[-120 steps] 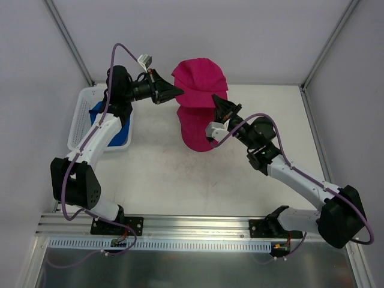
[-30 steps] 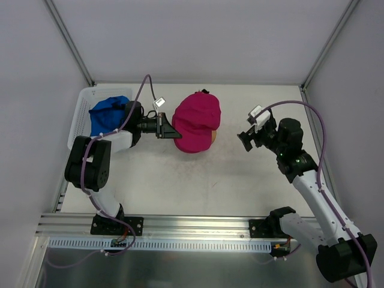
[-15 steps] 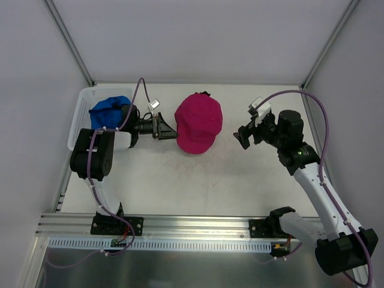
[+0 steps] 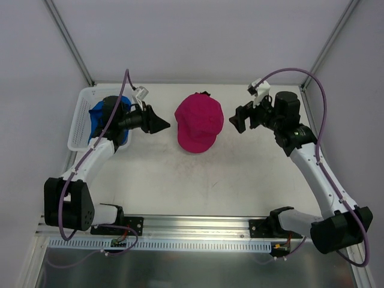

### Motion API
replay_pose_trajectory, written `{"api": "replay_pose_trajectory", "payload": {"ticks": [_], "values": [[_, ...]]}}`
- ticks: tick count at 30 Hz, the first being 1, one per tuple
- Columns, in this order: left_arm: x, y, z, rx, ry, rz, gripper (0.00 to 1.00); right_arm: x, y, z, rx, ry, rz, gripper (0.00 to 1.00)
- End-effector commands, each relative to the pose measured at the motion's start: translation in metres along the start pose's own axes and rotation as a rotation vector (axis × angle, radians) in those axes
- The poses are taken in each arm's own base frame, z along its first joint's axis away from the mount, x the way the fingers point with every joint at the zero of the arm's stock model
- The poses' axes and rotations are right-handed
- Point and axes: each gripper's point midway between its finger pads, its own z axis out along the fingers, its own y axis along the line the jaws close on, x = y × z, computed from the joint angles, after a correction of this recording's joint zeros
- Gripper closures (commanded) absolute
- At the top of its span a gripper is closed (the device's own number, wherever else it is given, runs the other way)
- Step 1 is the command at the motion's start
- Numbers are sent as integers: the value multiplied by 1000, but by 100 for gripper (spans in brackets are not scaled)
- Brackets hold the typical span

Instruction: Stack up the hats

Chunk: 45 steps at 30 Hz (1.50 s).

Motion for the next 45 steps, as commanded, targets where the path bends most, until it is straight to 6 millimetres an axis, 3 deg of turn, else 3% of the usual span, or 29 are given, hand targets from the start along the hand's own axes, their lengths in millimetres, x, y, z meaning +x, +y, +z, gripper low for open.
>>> {"api": "replay_pose_trajectory", "payload": {"ticks": [1, 2, 3, 4, 8, 13, 23, 34, 37, 40, 45], "values": [[-21, 24, -2, -146, 19, 86, 61, -27, -2, 14, -22, -37, 106, 5], [-36, 17, 0, -127, 31, 72, 64, -29, -3, 18, -27, -38, 122, 6], [-34, 27, 9, -122, 58, 27, 67, -39, -5, 20, -28, -50, 129, 7], [-49, 25, 13, -108, 46, 29, 71, -36, -5, 29, -40, -34, 160, 8], [-56, 19, 37, -11, 84, -48, 69, -47, -5, 43, -73, -35, 210, 8], [-51, 27, 56, 32, 124, -125, 59, -57, -4, 55, -112, -32, 251, 8], [-45, 27, 70, 150, 172, -215, 49, -48, -4, 64, -127, -3, 287, 7], [-49, 35, 85, 225, 133, -242, 48, -39, -6, 61, -111, 17, 273, 7], [-48, 36, 87, 236, 123, -271, 58, -37, -8, 62, -109, 19, 275, 7], [-48, 38, 88, 241, 108, -284, 76, -35, -9, 61, -106, 21, 272, 7], [-45, 38, 89, 249, 105, -301, 88, -30, -10, 59, -101, 27, 268, 7]]}}
